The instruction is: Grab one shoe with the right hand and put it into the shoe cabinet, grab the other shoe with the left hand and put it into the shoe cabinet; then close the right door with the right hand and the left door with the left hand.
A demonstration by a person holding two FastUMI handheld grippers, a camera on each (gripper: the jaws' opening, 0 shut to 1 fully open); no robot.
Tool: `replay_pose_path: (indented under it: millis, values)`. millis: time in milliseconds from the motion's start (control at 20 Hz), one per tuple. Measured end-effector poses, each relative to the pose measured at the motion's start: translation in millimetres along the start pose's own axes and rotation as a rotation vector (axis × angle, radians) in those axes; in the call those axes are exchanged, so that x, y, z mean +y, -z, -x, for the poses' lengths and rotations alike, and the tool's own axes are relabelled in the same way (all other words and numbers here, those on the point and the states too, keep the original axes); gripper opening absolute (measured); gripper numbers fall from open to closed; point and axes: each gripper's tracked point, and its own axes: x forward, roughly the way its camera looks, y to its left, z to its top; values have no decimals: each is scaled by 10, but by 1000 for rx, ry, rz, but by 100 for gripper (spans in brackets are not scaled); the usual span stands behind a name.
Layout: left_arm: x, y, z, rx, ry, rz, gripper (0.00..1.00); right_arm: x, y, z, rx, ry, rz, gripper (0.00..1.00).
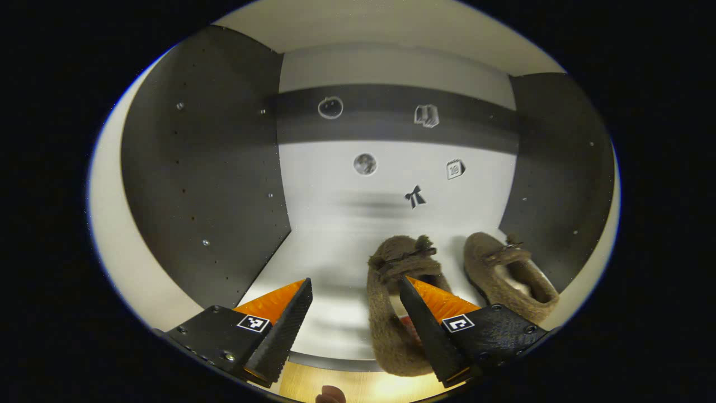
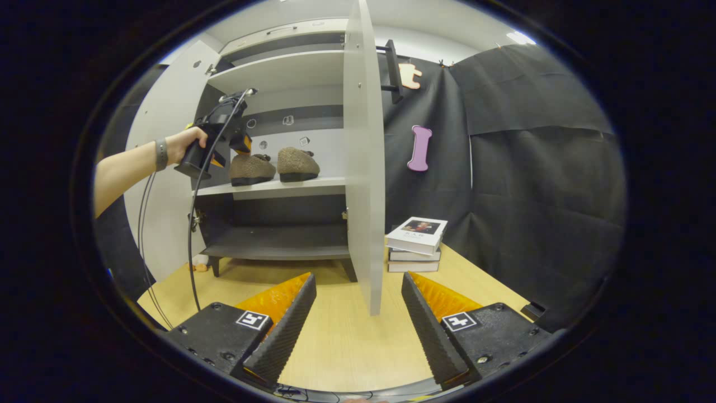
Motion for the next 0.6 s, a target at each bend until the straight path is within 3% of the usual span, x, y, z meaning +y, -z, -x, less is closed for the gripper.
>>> replay_pose_path:
  millis: [150, 300, 600]
  values:
    - [-48, -125, 436, -129, 47, 14, 99, -13, 0, 41, -6, 0, 5, 97]
    - [-135, -134, 931, -228, 117, 30, 93, -50, -80, 74, -28, 2, 4, 97]
    - [-284, 430, 1772, -335, 185, 75, 94, -127, -362, 143, -115, -5, -24, 97]
